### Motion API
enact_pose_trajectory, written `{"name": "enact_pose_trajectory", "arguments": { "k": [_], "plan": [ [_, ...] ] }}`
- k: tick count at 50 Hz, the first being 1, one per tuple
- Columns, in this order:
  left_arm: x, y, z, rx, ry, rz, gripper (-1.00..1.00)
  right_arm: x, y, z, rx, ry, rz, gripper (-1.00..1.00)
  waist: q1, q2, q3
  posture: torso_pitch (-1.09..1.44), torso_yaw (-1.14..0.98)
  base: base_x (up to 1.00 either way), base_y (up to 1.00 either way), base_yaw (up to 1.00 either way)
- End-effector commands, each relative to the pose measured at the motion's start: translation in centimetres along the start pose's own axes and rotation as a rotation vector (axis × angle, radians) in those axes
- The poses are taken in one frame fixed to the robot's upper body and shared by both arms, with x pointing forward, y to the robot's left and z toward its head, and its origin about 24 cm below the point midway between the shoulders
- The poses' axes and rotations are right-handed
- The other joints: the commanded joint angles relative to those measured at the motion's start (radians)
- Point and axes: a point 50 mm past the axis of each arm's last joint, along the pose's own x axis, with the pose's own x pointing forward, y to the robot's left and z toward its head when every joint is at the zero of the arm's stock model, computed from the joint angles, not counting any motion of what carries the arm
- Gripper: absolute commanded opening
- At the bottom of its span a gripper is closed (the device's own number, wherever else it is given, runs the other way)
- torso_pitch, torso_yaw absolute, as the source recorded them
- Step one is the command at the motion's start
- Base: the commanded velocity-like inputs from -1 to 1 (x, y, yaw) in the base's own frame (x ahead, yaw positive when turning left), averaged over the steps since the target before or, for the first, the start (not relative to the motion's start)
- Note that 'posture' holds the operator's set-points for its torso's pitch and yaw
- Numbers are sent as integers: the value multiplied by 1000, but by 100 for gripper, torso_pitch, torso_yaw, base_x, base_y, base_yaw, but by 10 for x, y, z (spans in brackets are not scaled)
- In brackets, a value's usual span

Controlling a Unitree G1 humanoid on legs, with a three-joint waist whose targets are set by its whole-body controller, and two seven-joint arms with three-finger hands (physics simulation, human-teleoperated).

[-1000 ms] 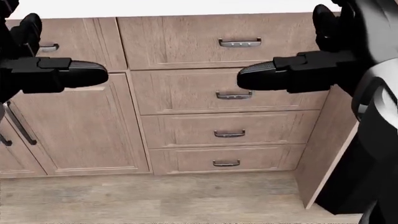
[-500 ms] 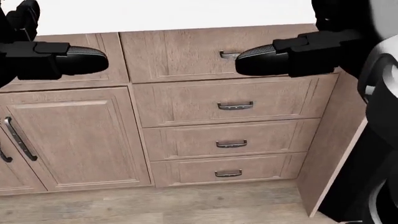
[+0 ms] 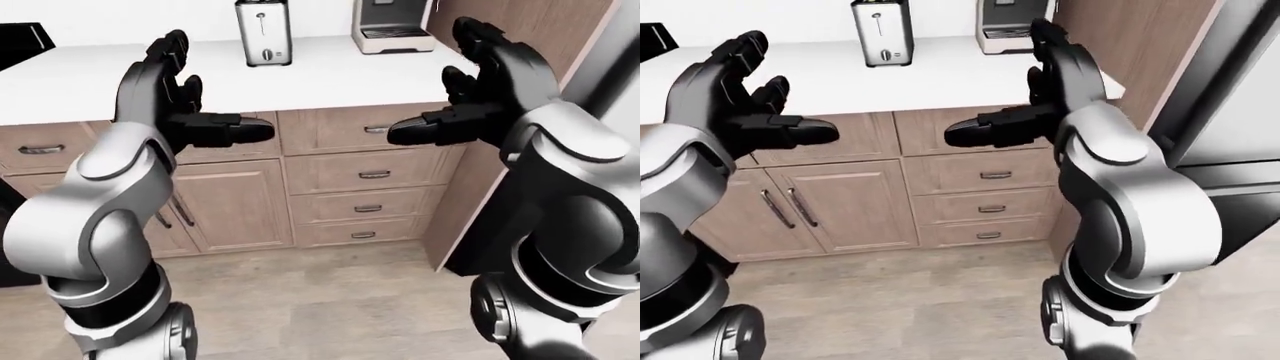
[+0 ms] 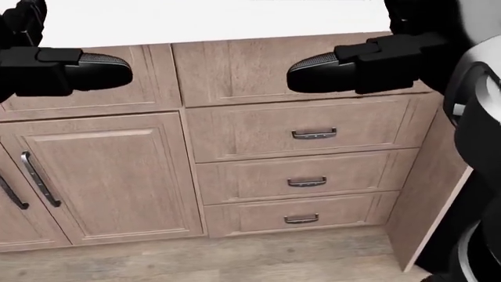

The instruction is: Push down the lever of the toaster to turn it on.

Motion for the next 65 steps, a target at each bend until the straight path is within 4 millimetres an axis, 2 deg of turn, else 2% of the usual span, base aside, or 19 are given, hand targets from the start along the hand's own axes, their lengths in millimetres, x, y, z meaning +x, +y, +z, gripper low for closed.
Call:
{"name": "enact_pose_trajectory", "arguments": {
  "k": [1,4,5,9,14,17,28,31,33,35,41,44,45,47,54,57,59,61,65],
  "plan": [
    [-3,-2,15,-3,-80,-7,100,-4,-5,13,-1,-73,-30,100,-4,2,-20,0,0,0,23,0],
    [-2,-4,15,-12,-79,-8,100,-4,-5,13,1,-73,-29,100,1,-64,-28,0,0,0,24,0],
    [-3,-4,15,-11,-79,-10,100,-4,-5,14,-1,-72,-28,100,-2,-45,-25,0,0,0,25,0],
    [-2,-3,18,-8,-82,-10,100,-4,-6,18,-2,-77,-29,100,4,-46,-37,0,0,0,25,0],
    [-2,-4,20,-9,-84,-12,100,-4,-6,20,-2,-78,-28,100,5,1,-16,0,0,0,27,0],
    [-2,-3,21,-9,-85,-10,100,-4,-7,20,-1,-79,-31,100,-5,87,-33,0,0,0,29,0],
    [-3,-4,20,-10,-85,-13,100,-5,-6,19,-4,-80,-29,100,-6,-3,-8,0,0,4,27,0],
    [-2,-4,22,-10,-87,-14,100,-5,-7,20,-5,-82,-29,100,-1,-58,-18,0,0,8,27,0],
    [-3,-4,22,-8,-88,-14,100,-6,-6,19,-4,-82,-31,100,-4,-41,-18,0,0,9,26,0],
    [-3,-4,22,-7,-88,-15,100,-6,-7,20,-4,-85,-31,100,5,-53,-24,0,0,9,26,0],
    [-3,-5,23,-5,-89,-19,100,-6,-6,20,-4,-85,-30,100,-1,6,-5,0,0,13,26,0],
    [-3,-4,24,-4,-90,-15,100,-6,-6,20,-6,-86,-29,100,-11,107,-28,0,0,15,26,0],
    [-4,-4,25,-5,-91,-16,100,-6,-6,20,-6,-86,-29,100,-3,68,-18,0,0,16,27,0],
    [-4,-4,24,-4,-91,-16,100,-6,-6,20,-7,-86,-28,100,-5,73,-9,0,0,15,26,0],
    [-3,-4,25,-3,-92,-17,100,-7,-6,19,-8,-84,-28,100,3,3,0,0,0,19,26,0],
    [-4,-4,26,-3,-94,-17,100,-7,-6,20,-5,-87,-28,100,10,-54,-8,0,0,21,26,0],
    [-4,-5,28,-3,-95,-18,100,-7,-5,21,-4,-87,-24,100,4,-37,-12,0,0,20,25,0],
    [-3,-5,29,-2,-96,-18,100,-6,-5,22,-5,-90,-22,100,9,-51,-15,0,0,22,23,0],
    [-3,-5,30,-1,-98,-19,100,-6,-6,21,-7,-88,-23,100,4,-19,-7,0,0,22,21,0]
  ]
}}
